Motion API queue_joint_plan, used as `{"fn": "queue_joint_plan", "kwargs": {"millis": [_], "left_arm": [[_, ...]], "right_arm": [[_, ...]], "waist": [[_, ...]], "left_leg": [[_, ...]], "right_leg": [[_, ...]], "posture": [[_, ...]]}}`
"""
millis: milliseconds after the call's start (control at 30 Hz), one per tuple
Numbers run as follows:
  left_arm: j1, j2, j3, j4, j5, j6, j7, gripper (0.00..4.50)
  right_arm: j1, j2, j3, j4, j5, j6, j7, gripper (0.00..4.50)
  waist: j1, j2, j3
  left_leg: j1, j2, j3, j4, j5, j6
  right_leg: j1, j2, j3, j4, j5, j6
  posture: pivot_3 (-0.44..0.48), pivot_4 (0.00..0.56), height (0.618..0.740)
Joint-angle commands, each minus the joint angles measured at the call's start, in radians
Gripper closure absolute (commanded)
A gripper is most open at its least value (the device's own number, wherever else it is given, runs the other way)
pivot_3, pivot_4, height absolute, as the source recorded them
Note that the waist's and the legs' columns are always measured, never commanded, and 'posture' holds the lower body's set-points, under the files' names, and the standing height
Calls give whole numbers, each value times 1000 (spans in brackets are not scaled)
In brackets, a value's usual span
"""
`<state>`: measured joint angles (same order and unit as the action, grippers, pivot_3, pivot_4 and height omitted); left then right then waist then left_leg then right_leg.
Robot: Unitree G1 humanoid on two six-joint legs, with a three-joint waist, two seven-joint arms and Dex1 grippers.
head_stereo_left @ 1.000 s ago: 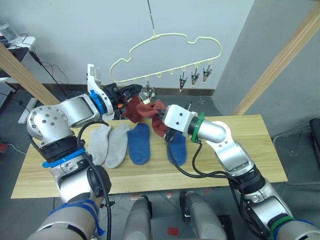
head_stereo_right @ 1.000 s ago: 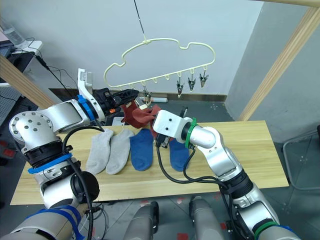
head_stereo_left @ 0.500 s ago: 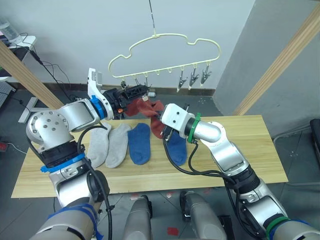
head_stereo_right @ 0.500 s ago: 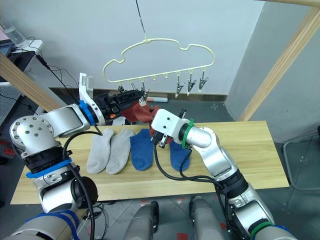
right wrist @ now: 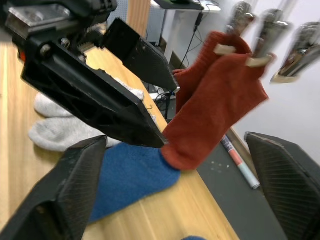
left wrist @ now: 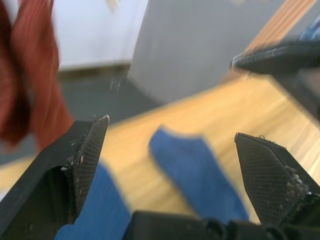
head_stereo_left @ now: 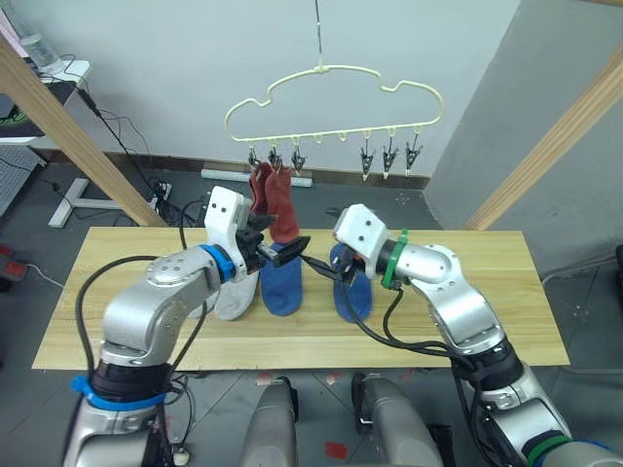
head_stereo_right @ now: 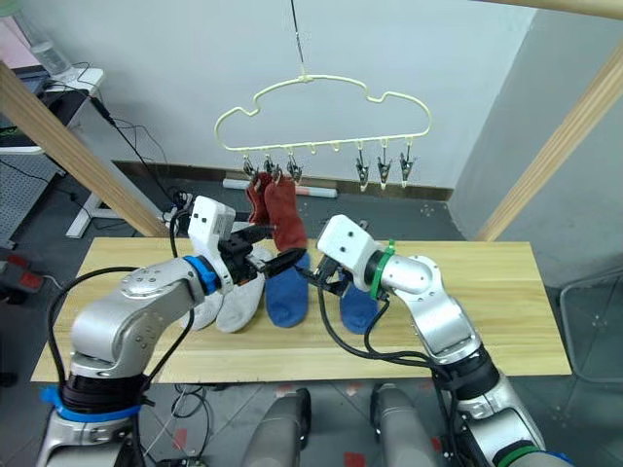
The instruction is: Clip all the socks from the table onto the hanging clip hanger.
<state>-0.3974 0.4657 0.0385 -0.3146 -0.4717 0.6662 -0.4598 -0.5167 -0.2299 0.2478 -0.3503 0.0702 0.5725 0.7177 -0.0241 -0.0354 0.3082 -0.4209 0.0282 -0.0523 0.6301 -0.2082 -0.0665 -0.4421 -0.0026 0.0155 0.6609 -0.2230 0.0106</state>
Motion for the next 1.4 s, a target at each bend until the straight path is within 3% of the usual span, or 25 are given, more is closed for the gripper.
{"fn": "queue_joint_plan", "kwargs": {"millis": [33, 433, 533, 700, 1400], "left_arm": [[11, -32, 1, 18, 107, -193, 38, 0], [26, -180, -21, 107, 217, -403, 109, 0], [9, -191, -16, 143, 236, -447, 102, 534], [-20, -208, -19, 183, 266, -473, 120, 1969], [-136, -281, -13, 353, 355, -584, 214, 1969]], "right_arm": [[9, 15, -113, -154, 174, 158, 0, 42], [99, -37, -229, -215, 291, 192, -101, 42], [93, -60, -230, -210, 298, 186, -108, 0], [80, -80, -237, -210, 320, 185, -120, 0], [-12, -139, -257, -217, 470, 227, -151, 0]], "waist": [[-4, 0, 0], [-7, 0, -1], [-8, 0, -1], [-10, 0, -1], [-26, -1, -1]], "left_leg": [[0, 0, 0, 0, 0, 0], [2, 0, 2, 0, 0, 0], [1, 0, 2, 0, 0, 1], [2, 1, 2, 0, 0, 1], [2, 0, 2, 1, 0, 1]], "right_leg": [[0, 0, 0, 0, 0, 0], [0, 3, -1, 1, 0, 0], [0, 2, -2, 1, 0, 0], [0, 4, -2, 1, 0, 0], [0, 4, -2, 2, 0, 1]], "posture": [[-40, 287, 740], [-53, 278, 740], [-59, 280, 740], [-74, 283, 740], [-104, 293, 740]]}}
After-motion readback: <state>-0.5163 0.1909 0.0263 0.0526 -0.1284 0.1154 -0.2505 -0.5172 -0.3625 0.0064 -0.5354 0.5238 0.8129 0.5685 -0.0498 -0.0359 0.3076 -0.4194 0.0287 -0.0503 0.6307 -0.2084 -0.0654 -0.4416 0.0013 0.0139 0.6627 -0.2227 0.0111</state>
